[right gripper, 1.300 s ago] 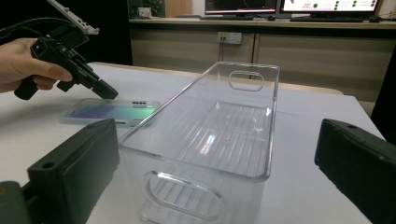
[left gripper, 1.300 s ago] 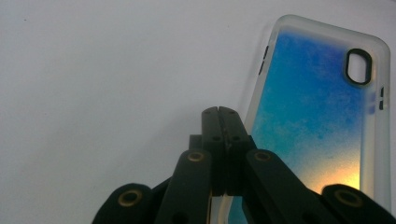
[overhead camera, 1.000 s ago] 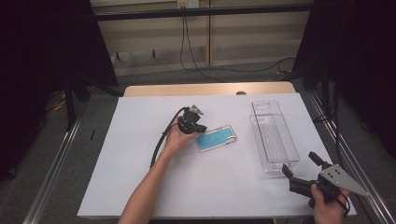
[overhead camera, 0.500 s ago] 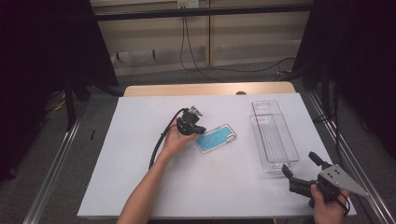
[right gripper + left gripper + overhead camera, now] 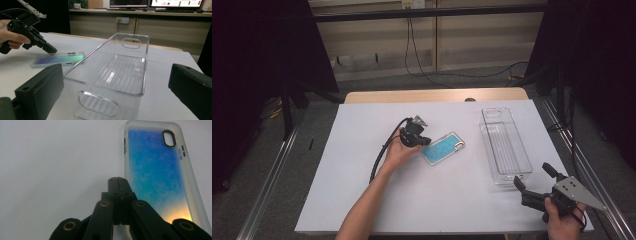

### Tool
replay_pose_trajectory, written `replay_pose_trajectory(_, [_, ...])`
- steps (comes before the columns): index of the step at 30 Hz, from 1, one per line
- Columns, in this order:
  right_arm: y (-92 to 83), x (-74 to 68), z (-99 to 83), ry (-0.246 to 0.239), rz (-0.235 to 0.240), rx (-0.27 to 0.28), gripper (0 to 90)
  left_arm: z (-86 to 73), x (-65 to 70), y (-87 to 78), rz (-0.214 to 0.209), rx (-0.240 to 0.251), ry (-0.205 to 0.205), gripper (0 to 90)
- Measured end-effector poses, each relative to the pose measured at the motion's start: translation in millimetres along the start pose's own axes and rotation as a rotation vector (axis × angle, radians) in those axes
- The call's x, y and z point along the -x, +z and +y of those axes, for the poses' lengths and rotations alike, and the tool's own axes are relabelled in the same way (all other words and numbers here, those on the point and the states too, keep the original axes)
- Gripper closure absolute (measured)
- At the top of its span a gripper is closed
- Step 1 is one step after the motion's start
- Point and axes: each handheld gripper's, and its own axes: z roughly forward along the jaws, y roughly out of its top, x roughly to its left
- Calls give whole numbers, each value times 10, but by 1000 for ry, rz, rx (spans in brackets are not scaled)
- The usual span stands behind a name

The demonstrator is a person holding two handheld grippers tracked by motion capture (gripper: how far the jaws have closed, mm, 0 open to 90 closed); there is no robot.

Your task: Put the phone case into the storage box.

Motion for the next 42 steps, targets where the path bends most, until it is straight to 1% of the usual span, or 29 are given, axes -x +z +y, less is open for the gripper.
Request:
replay_pose_trajectory(4, [1,-3,1,0,3,1,0,-43,0,-22,-11,14,-20,900])
replay_pose_trajectory(7, [1,-1,1,0,2,0,0,-59,3,-35,-17,15,-25,900])
replay_pose_trajectory(14, [2,-1,1,1,1,0,0,-81,27,-69,-19,2,-26,900])
replay_pose_trajectory(17, [2,-3,1,0,1,0,0,-89,29,-84,-31,-4,-34,900])
replay_pose_trajectory(18, [3,-2,1,-1,2,-2,0,-87,32,-89,-36,-10,-34,900])
replay_pose_trajectory(22, [3,-2,2,0,2,-1,0,-83,57,-108,-32,-31,-14,900])
replay_pose_trajectory(28, [0,-1,2,0,3,-2,0,-104,60,-119,-44,-23,-32,900])
replay_pose_trajectory(30, [2,2,2,-1,4,-2,0,-108,55,-127,-46,-23,-28,900])
replay_pose_trajectory(33, [2,-1,3,0,3,-1,0,-116,42,-140,-39,-14,-33,900])
replay_pose_trajectory(34, [2,-1,3,0,3,-1,0,-122,35,-145,-38,-4,-41,900])
replay_pose_trajectory(36, [-1,2,2,-1,1,0,0,-132,17,-168,-34,8,-44,883])
replay_pose_trajectory(38, [0,1,3,0,0,1,0,-134,18,-194,-27,20,-46,838])
replay_pose_trajectory(39, [1,0,3,0,1,1,0,-132,20,-212,-19,26,-39,813])
replay_pose_trajectory(40, [1,0,3,-1,3,0,0,-130,23,-230,-17,37,-44,795])
replay_pose_trajectory(41, [1,0,3,-1,3,0,0,-125,22,-249,-11,43,-47,795])
replay_pose_trajectory(42, [1,-3,3,0,1,2,0,-120,20,-282,-7,61,-50,732])
